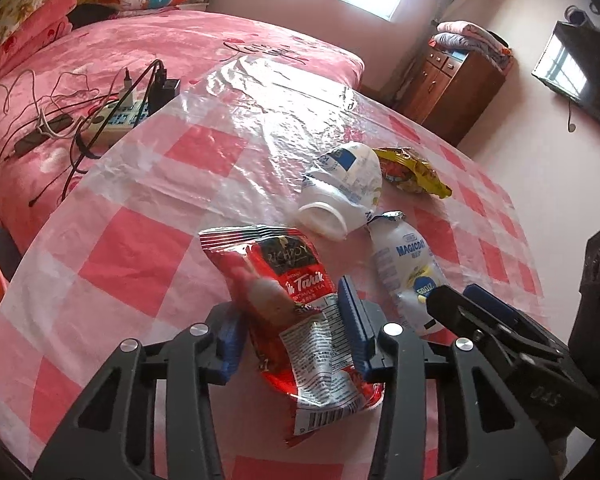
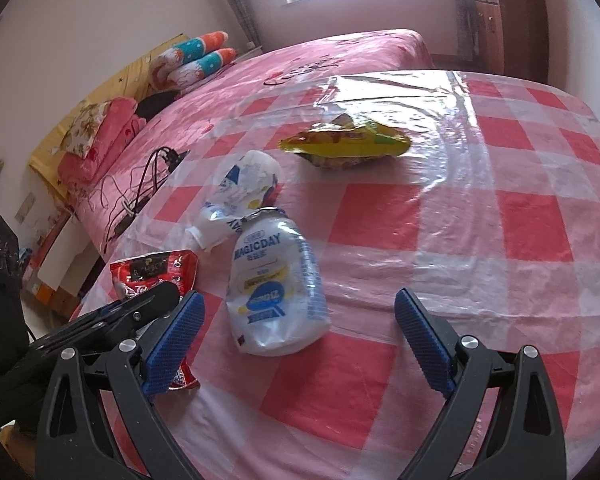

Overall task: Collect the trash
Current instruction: 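Grasp the red Tart snack bag with the left tool while the right tool grasps the MAGICDAY bottle, then lift the red bag and MAGICDAY bottle and carry them toward the bucket, then open both tools to drop the red bag and bottle into the bucket, then move both open tools back over the white cup and yellow snack bag, then grasp the white plastic cup with the left tool while the right tool grasps the yellow snack bag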

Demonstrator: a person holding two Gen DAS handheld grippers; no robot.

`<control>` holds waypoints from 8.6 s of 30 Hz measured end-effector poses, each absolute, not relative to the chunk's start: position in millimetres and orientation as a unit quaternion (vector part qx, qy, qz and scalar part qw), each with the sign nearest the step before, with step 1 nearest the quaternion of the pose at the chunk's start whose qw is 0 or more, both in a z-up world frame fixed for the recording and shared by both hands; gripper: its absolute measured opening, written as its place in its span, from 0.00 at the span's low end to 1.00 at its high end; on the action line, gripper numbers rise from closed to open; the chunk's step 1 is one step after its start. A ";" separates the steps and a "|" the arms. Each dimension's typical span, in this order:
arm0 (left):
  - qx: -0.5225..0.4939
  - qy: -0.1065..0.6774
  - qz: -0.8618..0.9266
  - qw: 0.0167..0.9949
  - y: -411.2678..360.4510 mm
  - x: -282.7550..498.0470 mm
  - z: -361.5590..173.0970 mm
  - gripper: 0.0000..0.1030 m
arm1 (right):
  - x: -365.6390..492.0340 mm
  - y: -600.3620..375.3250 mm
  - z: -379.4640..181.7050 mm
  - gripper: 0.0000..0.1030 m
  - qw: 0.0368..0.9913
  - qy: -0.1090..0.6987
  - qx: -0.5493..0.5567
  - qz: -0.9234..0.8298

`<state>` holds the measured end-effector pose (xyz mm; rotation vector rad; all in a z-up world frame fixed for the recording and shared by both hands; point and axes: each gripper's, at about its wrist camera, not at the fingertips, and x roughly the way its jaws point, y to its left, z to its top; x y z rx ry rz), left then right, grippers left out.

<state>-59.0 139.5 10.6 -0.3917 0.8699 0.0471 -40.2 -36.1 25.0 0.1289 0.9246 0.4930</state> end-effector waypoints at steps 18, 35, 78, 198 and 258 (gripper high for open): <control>-0.214 0.409 0.014 0.887 174.4 -75.2 15.4 0.38 | -34.9 5.5 20.2 0.87 0.867 0.445 -0.039 0.220; -0.229 0.403 0.002 0.886 197.4 -92.3 16.5 0.37 | -41.7 20.1 19.1 0.59 0.873 0.434 -0.092 0.200; -0.269 0.395 -0.028 0.878 236.5 -138.5 0.5 0.51 | -101.3 51.1 33.3 0.59 0.852 0.437 -0.011 0.289; -0.233 0.360 0.114 0.896 263.1 -167.1 51.6 0.84 | -110.5 53.5 49.3 0.91 0.895 0.359 -0.029 0.264; -0.080 0.440 -0.031 0.894 116.7 37.6 7.9 0.84 | 74.4 -50.9 46.7 0.92 0.863 0.442 0.109 0.222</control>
